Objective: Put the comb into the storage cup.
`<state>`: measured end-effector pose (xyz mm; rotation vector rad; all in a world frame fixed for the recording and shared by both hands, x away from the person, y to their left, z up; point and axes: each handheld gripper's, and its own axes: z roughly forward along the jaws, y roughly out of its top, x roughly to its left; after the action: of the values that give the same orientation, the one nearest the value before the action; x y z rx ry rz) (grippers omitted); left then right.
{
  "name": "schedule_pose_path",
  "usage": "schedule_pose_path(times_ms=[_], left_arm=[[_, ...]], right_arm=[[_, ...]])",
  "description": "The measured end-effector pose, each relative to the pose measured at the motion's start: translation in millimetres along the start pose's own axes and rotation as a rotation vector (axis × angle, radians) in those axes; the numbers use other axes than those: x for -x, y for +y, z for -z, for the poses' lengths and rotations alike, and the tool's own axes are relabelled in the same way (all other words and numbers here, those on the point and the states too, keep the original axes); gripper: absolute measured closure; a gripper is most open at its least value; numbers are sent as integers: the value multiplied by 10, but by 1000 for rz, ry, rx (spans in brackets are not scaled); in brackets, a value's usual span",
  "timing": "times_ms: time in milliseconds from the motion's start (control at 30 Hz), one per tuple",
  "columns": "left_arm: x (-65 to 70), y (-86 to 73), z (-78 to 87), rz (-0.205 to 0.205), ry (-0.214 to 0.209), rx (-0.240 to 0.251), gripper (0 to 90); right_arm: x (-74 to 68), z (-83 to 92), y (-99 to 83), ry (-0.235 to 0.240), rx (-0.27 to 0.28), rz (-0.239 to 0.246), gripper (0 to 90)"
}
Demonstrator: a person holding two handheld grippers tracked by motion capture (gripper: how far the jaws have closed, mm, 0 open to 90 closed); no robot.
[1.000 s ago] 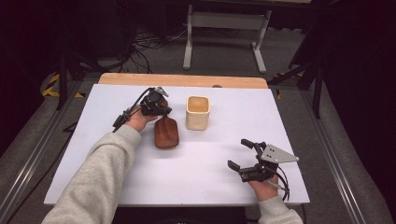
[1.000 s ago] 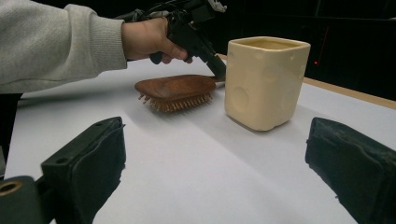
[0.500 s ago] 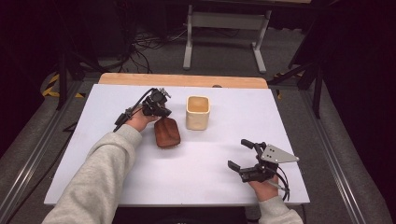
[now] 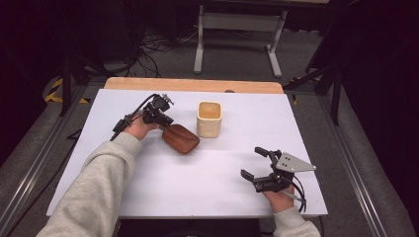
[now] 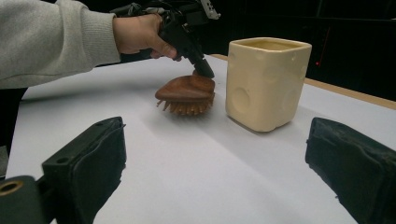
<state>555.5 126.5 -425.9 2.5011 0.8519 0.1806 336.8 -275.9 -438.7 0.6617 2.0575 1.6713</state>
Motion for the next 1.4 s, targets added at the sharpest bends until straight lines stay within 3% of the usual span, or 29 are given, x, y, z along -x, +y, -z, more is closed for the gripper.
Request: schedule_pose_path(times_ms=[633, 1133, 1400], left_arm=[[3, -154, 107, -20, -18, -64, 900], [-4, -313, 184, -34, -58, -112, 900], [-47, -362, 188, -20, -62, -118, 900]], right_arm=[[0, -14, 1, 3, -2, 0, 57], [-1, -34, -10, 7, -10, -4, 58], [1, -40, -13, 9, -11, -7, 57]])
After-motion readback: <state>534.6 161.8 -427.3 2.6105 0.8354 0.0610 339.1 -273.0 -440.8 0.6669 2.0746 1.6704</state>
